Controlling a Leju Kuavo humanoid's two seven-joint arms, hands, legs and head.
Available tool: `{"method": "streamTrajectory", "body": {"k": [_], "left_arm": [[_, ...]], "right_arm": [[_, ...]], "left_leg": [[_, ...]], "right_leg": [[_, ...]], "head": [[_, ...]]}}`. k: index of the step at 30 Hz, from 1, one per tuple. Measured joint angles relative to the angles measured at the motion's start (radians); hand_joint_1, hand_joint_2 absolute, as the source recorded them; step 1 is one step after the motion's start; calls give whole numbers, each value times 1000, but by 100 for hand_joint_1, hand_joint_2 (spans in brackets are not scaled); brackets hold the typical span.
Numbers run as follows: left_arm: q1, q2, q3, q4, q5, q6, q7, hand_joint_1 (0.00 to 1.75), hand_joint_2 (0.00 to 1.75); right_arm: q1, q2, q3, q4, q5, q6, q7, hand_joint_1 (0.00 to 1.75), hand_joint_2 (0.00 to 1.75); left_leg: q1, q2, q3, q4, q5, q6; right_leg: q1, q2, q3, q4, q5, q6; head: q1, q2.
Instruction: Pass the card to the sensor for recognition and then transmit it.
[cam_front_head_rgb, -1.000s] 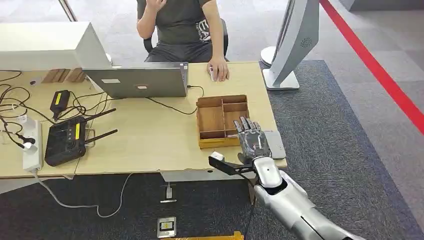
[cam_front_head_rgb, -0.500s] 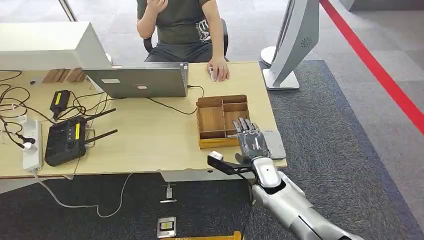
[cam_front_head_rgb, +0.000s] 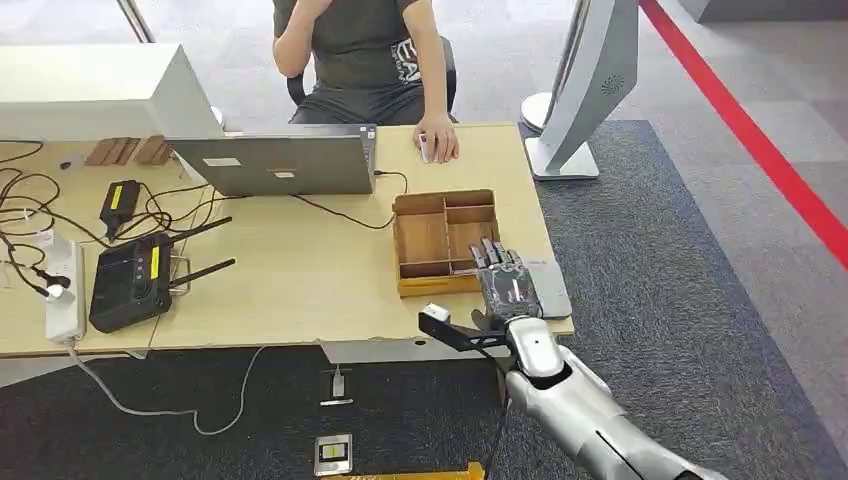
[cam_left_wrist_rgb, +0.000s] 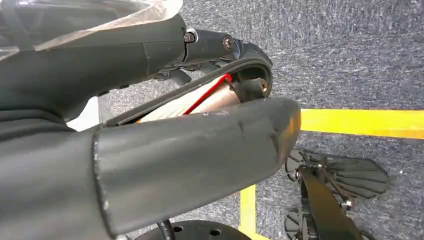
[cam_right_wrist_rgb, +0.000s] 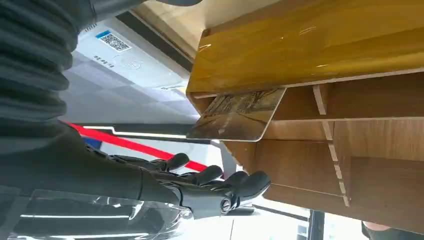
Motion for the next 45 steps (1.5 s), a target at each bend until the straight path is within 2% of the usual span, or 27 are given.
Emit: {"method": "streamTrajectory", "body": {"k": [6, 7, 35, 45], "left_arm": [[0, 0, 0, 0, 0, 0, 0, 0, 0], [0, 0, 0, 0, 0, 0, 0, 0, 0], [0, 0, -3, 0, -12, -6, 4, 0, 0], [0, 0, -3, 0, -6, -1, 1, 0, 0]], "right_arm": [[0, 2, -2, 12, 2, -1, -1, 0, 175], [-1, 2, -2, 12, 2, -1, -2, 175, 175], [2, 8, -25, 3, -24, -1, -20, 175, 175], [4, 18, -25, 3, -19, -41, -36, 175, 175]], "left_leg": [[0, 0, 0, 0, 0, 0], [0, 0, 0, 0, 0, 0], [0, 0, 1, 0, 0, 0], [0, 0, 0, 0, 0, 0]], "right_leg": [[0, 0, 0, 0, 0, 0], [0, 0, 0, 0, 0, 0], [0, 0, 0, 0, 0, 0], [0, 0, 0, 0, 0, 0]], "head": [[0, 0], [0, 0], [0, 0], [0, 0]]}}
